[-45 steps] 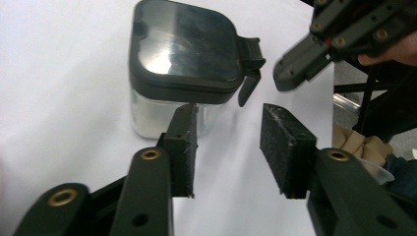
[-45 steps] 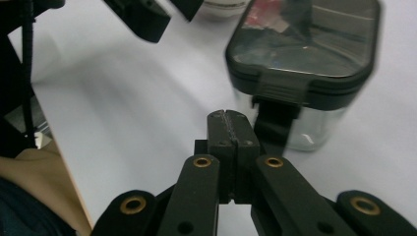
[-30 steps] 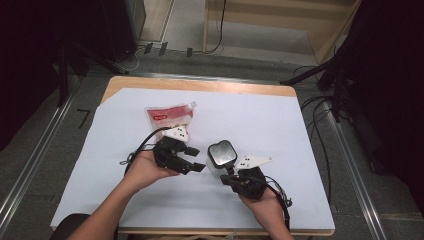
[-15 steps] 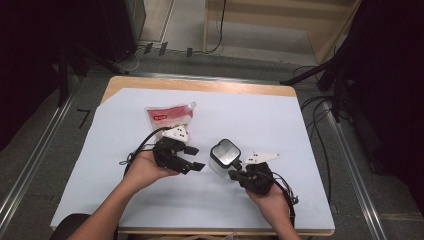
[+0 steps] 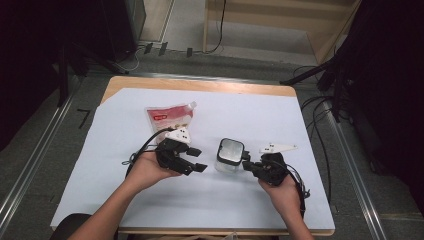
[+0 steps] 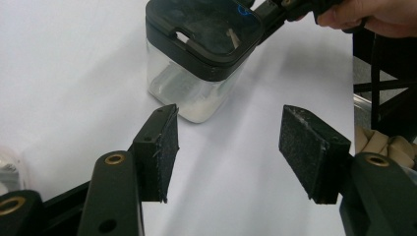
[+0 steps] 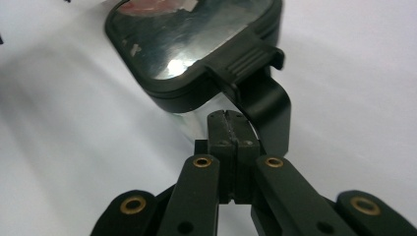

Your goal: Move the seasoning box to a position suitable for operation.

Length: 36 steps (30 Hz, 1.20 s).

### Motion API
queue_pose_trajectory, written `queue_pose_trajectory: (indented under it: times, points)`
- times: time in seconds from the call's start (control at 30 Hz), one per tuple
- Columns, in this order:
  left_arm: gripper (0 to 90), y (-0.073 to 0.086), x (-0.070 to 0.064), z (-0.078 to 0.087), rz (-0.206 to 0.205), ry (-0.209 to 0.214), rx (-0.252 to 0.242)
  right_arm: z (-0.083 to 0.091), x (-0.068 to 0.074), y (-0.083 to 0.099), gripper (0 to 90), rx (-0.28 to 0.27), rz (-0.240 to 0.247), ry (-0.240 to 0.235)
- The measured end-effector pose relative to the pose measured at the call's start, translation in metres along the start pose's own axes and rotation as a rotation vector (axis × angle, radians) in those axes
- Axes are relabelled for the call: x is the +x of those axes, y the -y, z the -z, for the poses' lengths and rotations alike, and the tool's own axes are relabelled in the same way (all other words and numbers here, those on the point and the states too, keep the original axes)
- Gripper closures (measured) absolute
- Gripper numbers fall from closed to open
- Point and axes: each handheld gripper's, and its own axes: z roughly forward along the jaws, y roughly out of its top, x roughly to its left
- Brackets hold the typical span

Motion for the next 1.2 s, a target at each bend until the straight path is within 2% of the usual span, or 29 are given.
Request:
queue_pose_trajectory:
  times: [0.1, 0.2, 0.23, 0.3, 0.4, 0.53, 0.6, 0.77, 0.8, 0.87, 0.9, 0.97, 1.1, 1.2]
  points:
    - [39.8, -0.003, 0.002, -0.006, 0.002, 0.005, -0.007, 0.004, -0.007, -0.002, 90.0, 0.007, 0.004, 0.017]
    - [39.1, -0.008, 0.003, -0.012, -0.021, 0.007, -0.002, 0.006, -0.014, -0.002, 90.0, 0.008, -0.001, 0.027]
    - [40.5, -0.01, 0.004, -0.014, -0.018, 0.013, 0.009, 0.006, -0.017, -0.002, 90.0, 0.009, -0.009, 0.027]
    - [39.7, -0.014, 0.005, -0.017, -0.026, 0.011, 0.0, 0.007, -0.02, -0.002, 90.0, 0.001, -0.027, 0.026]
    - [35.9, -0.018, 0.009, -0.022, -0.029, 0.003, -0.04, 0.005, -0.023, -0.004, 90.0, 0.0, -0.024, 0.031]
    - [34.3, -0.022, 0.015, -0.028, -0.021, 0.046, -0.015, 0.004, -0.024, -0.006, 90.0, 0.001, -0.041, 0.037]
    - [32.6, -0.025, 0.014, -0.03, -0.055, 0.027, -0.008, 0.009, -0.021, -0.007, 90.0, -0.006, -0.041, 0.053]
    - [26.8, -0.028, 0.017, -0.037, -0.046, 0.052, -0.014, 0.022, -0.025, -0.01, 90.0, -0.054, -0.046, 0.084]
    - [26.2, -0.029, 0.017, -0.039, -0.058, 0.052, -0.009, 0.022, -0.027, -0.01, 90.0, -0.057, -0.048, 0.088]
    - [26.1, -0.03, 0.018, -0.043, -0.069, 0.047, 0.001, 0.021, -0.03, -0.011, 90.0, -0.059, -0.06, 0.092]
    - [25.9, -0.03, 0.019, -0.046, -0.071, 0.062, -0.005, 0.019, -0.032, -0.012, 90.0, -0.053, -0.07, 0.088]
    - [25.3, -0.031, 0.021, -0.05, -0.069, 0.057, -0.006, 0.016, -0.034, -0.015, 90.0, -0.047, -0.084, 0.072]
    - [24.7, -0.032, 0.024, -0.057, -0.091, 0.03, 0.002, 0.01, -0.033, -0.021, 90.0, -0.026, -0.048, 0.074]
    - [24.0, -0.032, 0.025, -0.06, -0.1, 0.046, -0.009, 0.007, -0.037, -0.022, 90.0, -0.022, -0.056, 0.068]
